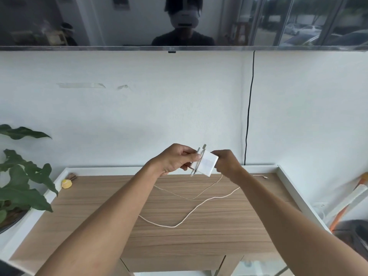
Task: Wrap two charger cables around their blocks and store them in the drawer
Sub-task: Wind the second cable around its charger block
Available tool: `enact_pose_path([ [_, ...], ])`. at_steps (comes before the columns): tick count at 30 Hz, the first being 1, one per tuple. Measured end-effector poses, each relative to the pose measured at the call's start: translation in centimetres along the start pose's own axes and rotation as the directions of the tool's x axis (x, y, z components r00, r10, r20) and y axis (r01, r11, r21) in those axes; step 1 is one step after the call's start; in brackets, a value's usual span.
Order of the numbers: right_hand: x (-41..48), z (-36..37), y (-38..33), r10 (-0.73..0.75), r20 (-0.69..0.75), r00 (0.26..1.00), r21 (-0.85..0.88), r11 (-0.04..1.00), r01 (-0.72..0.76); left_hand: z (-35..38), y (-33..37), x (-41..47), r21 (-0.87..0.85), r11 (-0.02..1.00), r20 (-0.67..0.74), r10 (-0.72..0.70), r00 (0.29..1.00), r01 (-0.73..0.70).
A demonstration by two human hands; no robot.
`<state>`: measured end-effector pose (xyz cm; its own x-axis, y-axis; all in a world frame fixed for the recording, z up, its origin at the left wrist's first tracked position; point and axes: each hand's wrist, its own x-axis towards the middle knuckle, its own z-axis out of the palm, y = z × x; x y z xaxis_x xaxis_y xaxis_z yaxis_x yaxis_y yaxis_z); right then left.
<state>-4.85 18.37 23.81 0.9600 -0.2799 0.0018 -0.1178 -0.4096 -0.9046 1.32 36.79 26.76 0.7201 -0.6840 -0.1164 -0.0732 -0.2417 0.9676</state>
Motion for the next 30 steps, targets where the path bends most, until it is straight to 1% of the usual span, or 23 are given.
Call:
enact_pose_path([
  [2,0.3,-1.3,-1.3,0.082,0.140,0.987,0.164,0.981,-0.104,-0.4,-0.2,-0.3,0.002,1.000,-0.031,0.019,0.999,-0.019],
  [3,0.5,-1.9,-2.0,0.075,0.212,0.974,0.192,0.974,-0.117,-0.7,-0.2,-0.4,0.005,1.000,-0.038,0.021,0.999,-0.021],
  [4,0.7,-2.4,-2.6,0.062,0.268,0.961,0.187,0.976,-0.115,-0.9,-0.2,-0.6,0.025,0.999,-0.035,0.021,0.999,-0.020],
  [5,0.8,-2.7,-3.3,0.050,0.306,0.951,0.145,0.985,-0.099,-1.1,-0.3,-0.7,0.062,0.998,-0.029,0.017,0.999,-0.015],
  [6,0.8,-2.9,-4.0,0.055,0.314,0.948,0.056,0.995,-0.077,-1.2,-0.4,-0.9,0.105,0.994,-0.021,0.013,1.000,-0.010],
  [8,1.1,-2.8,-5.3,0.070,0.282,0.957,-0.123,0.992,-0.036,-1.1,-0.6,-1.1,0.150,0.989,-0.037,0.012,0.999,-0.007],
  [10,1.3,-2.3,-6.1,0.061,0.211,0.976,-0.178,0.984,-0.023,-0.8,-0.5,-1.1,0.142,0.990,-0.096,0.023,0.995,-0.009],
  [12,1.3,-1.6,-6.7,-0.006,0.158,0.987,-0.261,0.964,0.048,-0.6,-0.3,-0.9,0.148,0.989,-0.150,0.025,0.988,-0.003],
  [15,0.9,-0.7,-7.3,-0.122,0.123,0.985,-0.416,0.894,0.163,-0.6,-0.4,-0.4,0.205,0.978,-0.198,0.017,0.980,0.025],
  [18,0.3,-0.2,-7.2,-0.232,0.104,0.967,-0.476,0.842,0.253,-0.5,-0.7,-0.2,0.138,0.990,-0.262,0.013,0.965,0.024],
  [21,-0.3,0.6,-6.2,-0.344,0.033,0.938,-0.507,0.803,0.313,0.1,-0.9,0.2,0.089,0.996,-0.301,0.025,0.953,0.002],
  [24,-1.2,1.6,-5.0,-0.438,-0.049,0.897,-0.541,0.767,0.345,0.7,-0.9,0.8,-0.026,1.000,-0.346,0.008,0.938,-0.018],
  [27,-2.3,2.6,-3.8,-0.515,-0.097,0.852,-0.537,0.747,0.391,0.9,-0.6,1.2,-0.145,0.989,-0.393,-0.029,0.919,-0.031],
  [30,-2.6,3.1,-2.9,-0.551,-0.153,0.820,-0.577,0.724,0.378,1.1,-0.4,1.5,-0.173,0.985,-0.402,-0.044,0.915,-0.029],
])
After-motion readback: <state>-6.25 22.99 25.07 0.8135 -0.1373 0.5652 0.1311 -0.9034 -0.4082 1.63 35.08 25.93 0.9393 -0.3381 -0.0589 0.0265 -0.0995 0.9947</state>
